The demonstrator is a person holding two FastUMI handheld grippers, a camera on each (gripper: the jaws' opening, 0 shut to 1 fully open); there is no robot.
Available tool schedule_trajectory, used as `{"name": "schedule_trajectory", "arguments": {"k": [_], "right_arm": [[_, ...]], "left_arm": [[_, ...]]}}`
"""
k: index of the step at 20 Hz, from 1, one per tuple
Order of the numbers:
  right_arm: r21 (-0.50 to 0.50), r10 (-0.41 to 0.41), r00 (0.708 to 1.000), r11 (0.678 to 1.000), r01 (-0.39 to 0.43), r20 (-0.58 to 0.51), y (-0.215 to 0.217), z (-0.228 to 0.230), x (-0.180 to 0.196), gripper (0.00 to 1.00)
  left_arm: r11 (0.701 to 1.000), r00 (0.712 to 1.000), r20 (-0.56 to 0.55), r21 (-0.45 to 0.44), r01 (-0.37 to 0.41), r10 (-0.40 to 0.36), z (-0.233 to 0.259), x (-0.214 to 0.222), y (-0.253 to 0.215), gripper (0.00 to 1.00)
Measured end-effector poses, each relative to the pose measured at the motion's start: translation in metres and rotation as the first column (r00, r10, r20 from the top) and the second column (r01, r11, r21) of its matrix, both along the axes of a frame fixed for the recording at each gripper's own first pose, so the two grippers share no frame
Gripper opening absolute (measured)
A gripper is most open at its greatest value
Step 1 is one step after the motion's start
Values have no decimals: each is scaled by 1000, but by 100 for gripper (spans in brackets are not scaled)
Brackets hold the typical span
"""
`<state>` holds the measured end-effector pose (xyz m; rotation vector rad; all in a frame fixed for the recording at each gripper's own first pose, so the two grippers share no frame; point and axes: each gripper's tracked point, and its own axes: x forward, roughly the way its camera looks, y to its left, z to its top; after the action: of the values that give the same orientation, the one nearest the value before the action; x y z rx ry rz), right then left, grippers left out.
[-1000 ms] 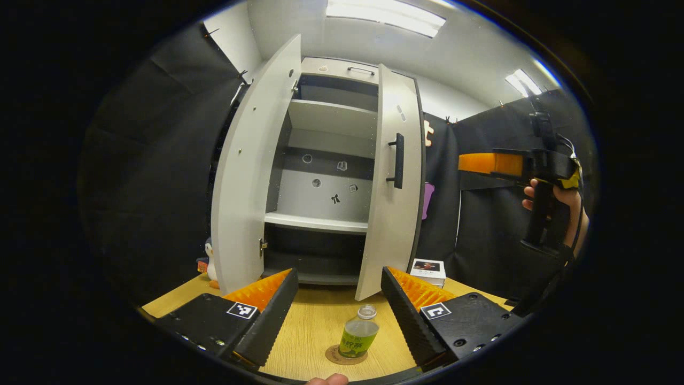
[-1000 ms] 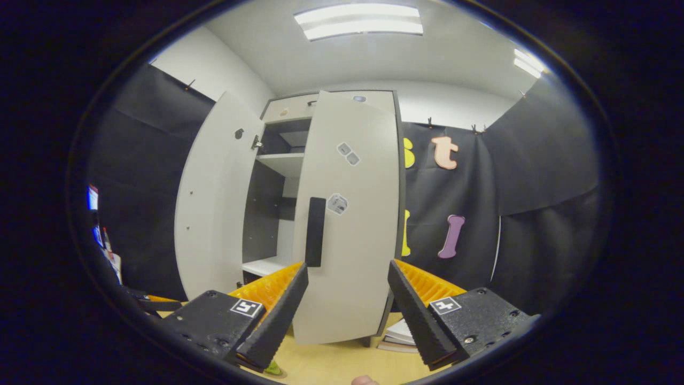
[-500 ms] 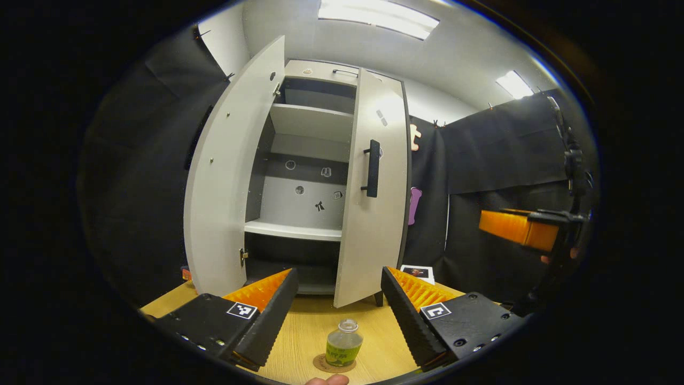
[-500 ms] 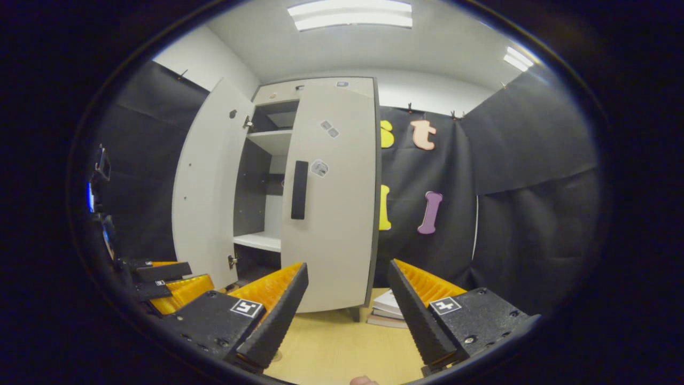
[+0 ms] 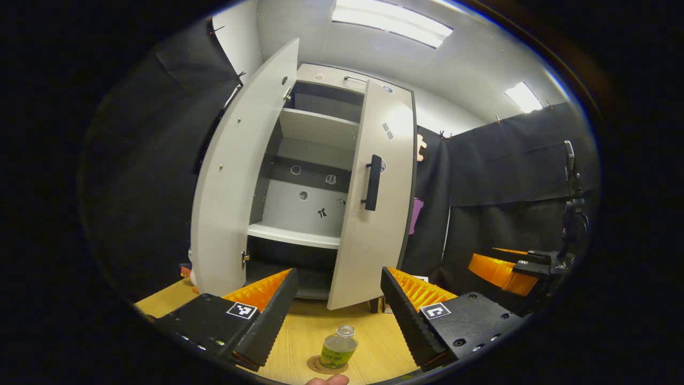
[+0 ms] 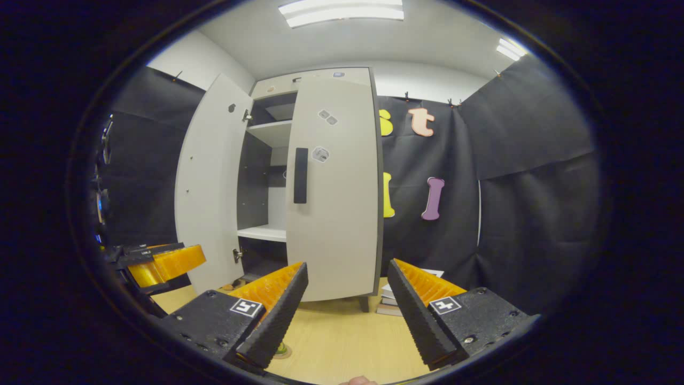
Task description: Grasp the bottle in the cabinet with the left hand and place it on the coaster, then close the right door with the right hand and the left door with the left hand.
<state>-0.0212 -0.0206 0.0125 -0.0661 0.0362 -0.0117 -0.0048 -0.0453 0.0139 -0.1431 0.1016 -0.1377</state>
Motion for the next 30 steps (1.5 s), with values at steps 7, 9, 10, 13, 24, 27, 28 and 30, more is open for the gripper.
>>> {"name": "schedule_trajectory", "arguments": {"k": [7, 9, 10, 13, 24, 27, 28, 30], "right_arm": [[-23, 4, 1000, 1000, -4, -18, -2, -1, 10, 99], [-10, 9, 1000, 1000, -9, -13, -2, 2, 11, 99], [-1, 12, 1000, 1000, -12, -10, -2, 4, 12, 99], [6, -6, 1000, 1000, 6, 17, -10, 12, 9, 99], [23, -106, 994, 994, 105, 39, -49, 21, 1, 99], [18, -127, 991, 992, 127, 29, -57, 17, -1, 99], [19, -131, 991, 991, 131, 23, -59, 15, 0, 99], [30, -130, 991, 991, 130, 17, -59, 14, 2, 99]], "left_arm": [[944, 948, 81, 100, -314, 307, 55, -6, 149, 95], [930, 932, 56, 73, -361, 358, 64, 1, 184, 95], [925, 926, 46, 40, -377, 375, 69, 9, 200, 95], [896, 894, 58, -39, -442, 444, 87, 38, 256, 95], [858, 854, 104, 18, -514, 509, 96, 124, 304, 95], [848, 841, 150, 31, -529, 520, 100, 121, 301, 99], [855, 849, 131, 9, -518, 512, 97, 124, 298, 94], [870, 864, 105, -13, -494, 492, 93, 126, 291, 99]]}}
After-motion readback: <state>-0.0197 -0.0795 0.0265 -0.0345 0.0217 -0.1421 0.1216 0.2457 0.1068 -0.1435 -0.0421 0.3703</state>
